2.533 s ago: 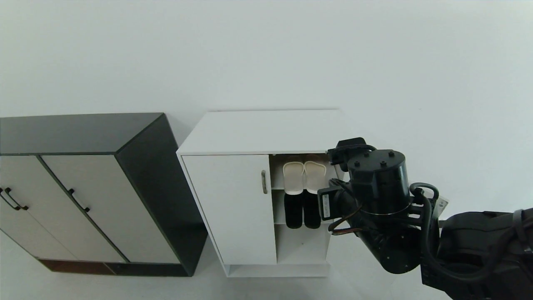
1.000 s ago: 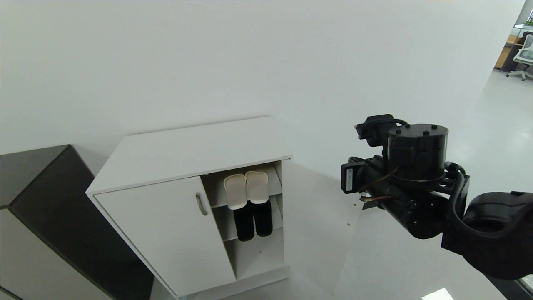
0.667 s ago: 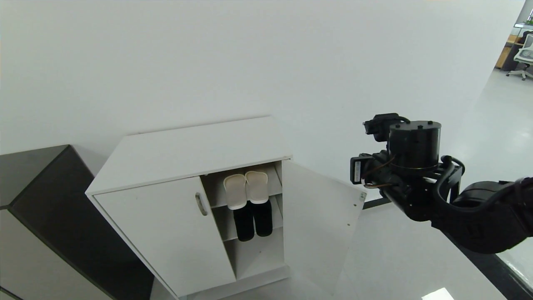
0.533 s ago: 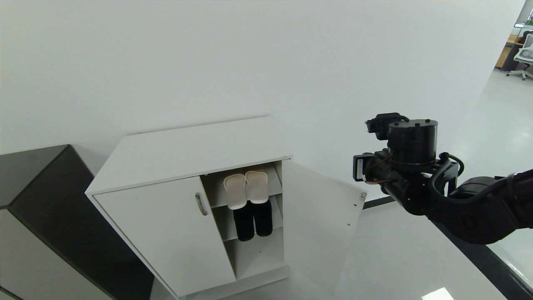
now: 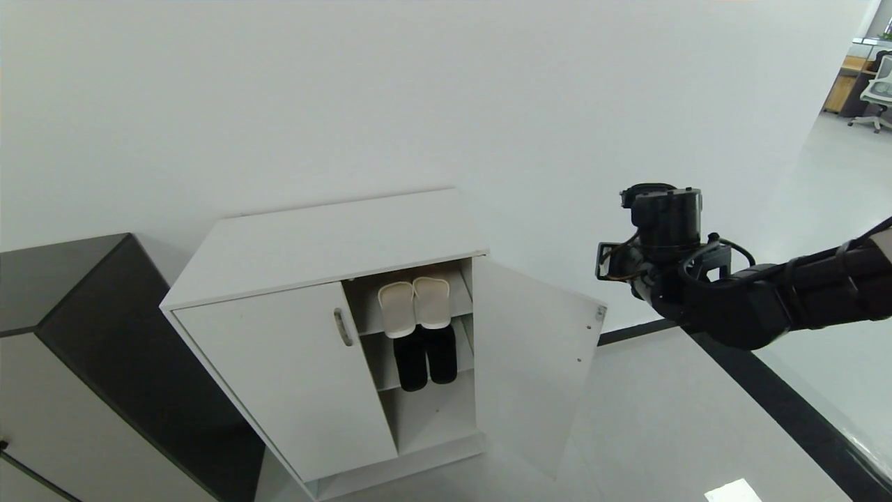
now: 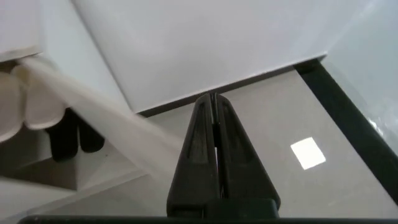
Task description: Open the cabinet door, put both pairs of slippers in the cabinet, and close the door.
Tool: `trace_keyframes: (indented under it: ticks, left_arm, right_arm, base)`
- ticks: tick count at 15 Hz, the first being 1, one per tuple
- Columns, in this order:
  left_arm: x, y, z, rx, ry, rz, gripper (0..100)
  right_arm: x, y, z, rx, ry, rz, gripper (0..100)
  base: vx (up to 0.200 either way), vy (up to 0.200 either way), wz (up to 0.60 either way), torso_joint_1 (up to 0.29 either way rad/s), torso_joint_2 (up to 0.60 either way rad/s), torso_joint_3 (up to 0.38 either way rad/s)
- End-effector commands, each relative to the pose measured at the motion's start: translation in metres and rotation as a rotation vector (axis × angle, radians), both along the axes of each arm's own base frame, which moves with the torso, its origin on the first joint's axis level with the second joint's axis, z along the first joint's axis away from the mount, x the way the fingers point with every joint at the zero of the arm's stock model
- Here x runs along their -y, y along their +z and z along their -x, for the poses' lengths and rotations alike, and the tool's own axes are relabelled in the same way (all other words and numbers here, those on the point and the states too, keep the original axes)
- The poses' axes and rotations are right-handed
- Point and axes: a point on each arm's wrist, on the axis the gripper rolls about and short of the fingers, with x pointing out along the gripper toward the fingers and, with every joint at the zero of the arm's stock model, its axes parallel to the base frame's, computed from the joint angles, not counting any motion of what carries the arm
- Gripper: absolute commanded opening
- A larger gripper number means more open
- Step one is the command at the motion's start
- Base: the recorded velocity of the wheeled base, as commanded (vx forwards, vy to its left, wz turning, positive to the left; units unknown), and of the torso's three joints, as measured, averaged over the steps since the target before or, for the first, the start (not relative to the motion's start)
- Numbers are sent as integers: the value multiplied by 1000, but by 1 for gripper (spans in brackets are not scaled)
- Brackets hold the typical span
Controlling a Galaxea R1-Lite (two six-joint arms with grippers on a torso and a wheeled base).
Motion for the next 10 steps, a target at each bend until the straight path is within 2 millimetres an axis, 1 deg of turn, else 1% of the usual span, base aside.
trace_keyframes:
  ticks: [1,3,7,10]
  left_arm:
    - [0,0,0,0,0,1,0]
    - [0,0,0,0,0,1,0]
    - [0,0,0,0,0,1,0]
    - [0,0,0,0,0,2,0]
  right_arm:
    - [-2,-23,-19,-54,7,6,0]
    - [-4,-35,-25,-62,49,-29,0]
    - [-7,-54,-32,-99,55,-17,0]
    - [-8,-60,-34,-111,54,-12,0]
  base:
    - [0,0,0,0,0,0]
    - [0,0,0,0,0,0]
    - [0,0,0,0,0,0]
    - [0,0,0,0,0,0]
